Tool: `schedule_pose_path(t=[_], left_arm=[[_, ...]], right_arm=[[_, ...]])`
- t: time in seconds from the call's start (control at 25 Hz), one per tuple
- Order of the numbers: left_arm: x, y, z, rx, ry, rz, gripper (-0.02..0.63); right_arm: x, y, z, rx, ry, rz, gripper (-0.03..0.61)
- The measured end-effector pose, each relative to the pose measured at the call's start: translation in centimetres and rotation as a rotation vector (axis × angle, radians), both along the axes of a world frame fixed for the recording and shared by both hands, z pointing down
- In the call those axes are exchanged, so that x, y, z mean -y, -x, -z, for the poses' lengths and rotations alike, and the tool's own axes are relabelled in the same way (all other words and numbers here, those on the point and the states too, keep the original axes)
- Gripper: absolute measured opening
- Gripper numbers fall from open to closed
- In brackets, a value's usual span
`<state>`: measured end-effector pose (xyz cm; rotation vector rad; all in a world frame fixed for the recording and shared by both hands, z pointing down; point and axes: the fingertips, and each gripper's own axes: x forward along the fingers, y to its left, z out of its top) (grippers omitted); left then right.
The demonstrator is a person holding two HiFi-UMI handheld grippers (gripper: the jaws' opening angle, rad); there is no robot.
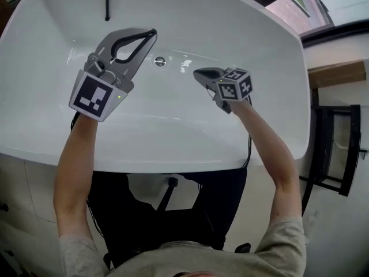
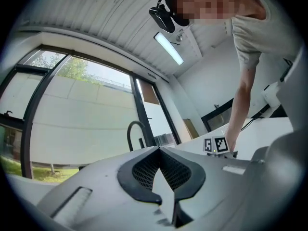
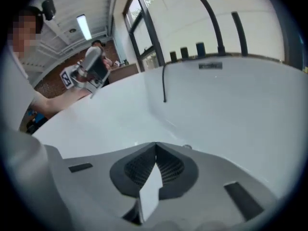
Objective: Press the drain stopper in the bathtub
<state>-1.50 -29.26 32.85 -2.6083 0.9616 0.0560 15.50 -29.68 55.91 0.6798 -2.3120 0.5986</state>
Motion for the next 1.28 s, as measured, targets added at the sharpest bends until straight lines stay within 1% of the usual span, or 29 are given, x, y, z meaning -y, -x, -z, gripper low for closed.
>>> schedule_pose_path(t=[0.12, 0.16, 0.2, 0.24, 0.28, 0.36, 0.4, 0.44, 0.48, 0.56, 0.64, 0.72, 0.84, 0.88, 0.96, 1.04, 1.08, 1.12, 1.16, 1.2, 1.24, 1.28], left_arm=[[0.0, 0.0, 0.2, 0.017, -0.006, 0.016, 0.008], [-0.2, 0.3, 0.1, 0.036, -0.012, 0.024, 0.008], [-0.4, 0.5, -0.2, 0.078, -0.029, 0.039, 0.008], [-0.6, 0.7, -0.6, 0.143, -0.058, 0.06, 0.008], [-0.8, 0.8, -1.1, 0.226, -0.097, 0.085, 0.008], [-1.2, 0.6, -2.6, 0.421, -0.19, 0.124, 0.008], [-1.2, 0.5, -3.3, 0.495, -0.222, 0.129, 0.008], [-1.1, 0.6, -3.9, 0.539, -0.234, 0.131, 0.008], [-0.9, 0.8, -4.4, 0.563, -0.229, 0.138, 0.008], [-0.5, 1.3, -5.0, 0.594, -0.219, 0.17, 0.008], [-0.4, 1.5, -5.3, 0.625, -0.235, 0.187, 0.008], [-0.5, 1.5, -5.8, 0.658, -0.238, 0.174, 0.008], [-0.8, 1.5, -6.4, 0.677, -0.228, 0.145, 0.008], [-0.8, 1.5, -6.5, 0.677, -0.225, 0.138, 0.008], [-0.8, 1.5, -6.5, 0.682, -0.227, 0.128, 0.009], [-1.0, 1.5, -6.6, 0.685, -0.239, 0.119, 0.008], [-1.2, 1.4, -6.5, 0.681, -0.247, 0.112, 0.009], [-1.4, 1.3, -6.6, 0.673, -0.254, 0.106, 0.008], [-1.6, 1.3, -6.7, 0.663, -0.255, 0.1, 0.008], [-1.7, 1.1, -6.9, 0.653, -0.254, 0.093, 0.008], [-1.8, 0.9, -7.1, 0.644, -0.256, 0.083, 0.008], [-1.9, 0.6, -7.1, 0.635, -0.264, 0.072, 0.008]], right_arm=[[3.9, 0.2, -7.3, -0.061, 0.093, -0.042, 0.002], [5.0, 0.8, -9.8, -0.085, 0.105, -0.037, 0.002], [6.2, 1.4, -12.3, -0.127, 0.101, -0.015, 0.002], [7.3, 1.9, -14.8, -0.186, 0.079, 0.02, 0.002], [8.5, 2.3, -17.3, -0.256, 0.046, 0.061, 0.002], [10.6, 3.1, -22.1, -0.387, -0.035, 0.142, 0.002], [11.5, 3.8, -24.1, -0.427, -0.073, 0.173, 0.002], [12.2, 4.8, -25.5, -0.445, -0.106, 0.192, 0.003], [12.8, 5.9, -26.6, -0.448, -0.132, 0.202, 0.003], [13.4, 6.9, -29.0, -0.462, -0.16, 0.209, 0.003], [14.2, 6.8, -31.6, -0.508, -0.174, 0.211, 0.003], [15.0, 6.2, -33.8, -0.563, -0.18, 0.194, 0.003], [16.0, 5.7, -35.4, -0.591, -0.184, 0.14, 0.003], [16.2, 5.7, -35.5, -0.593, -0.197, 0.133, 0.003], [16.5, 6.1, -35.4, -0.612, -0.254, 0.135, 0.001], [16.6, 6.4, -35.5, -0.681, -0.339, 0.172, 0.002], [16.6, 6.4, -35.8, -0.738, -0.377, 0.217, 0.0], [16.7, 6.2, -36.3, -0.797, -0.394, 0.27, 0.0], [16.9, 5.9, -36.6, -0.837, -0.373, 0.311, 0.0], [17.2, 5.7, -36.2, -0.85, -0.324, 0.324, 0.0], [17.8, 5.8, -34.7, -0.841, -0.287, 0.309, 0.002], [18.3, 6.2, -32.4, -0.818, -0.285, 0.279, 0.002]])
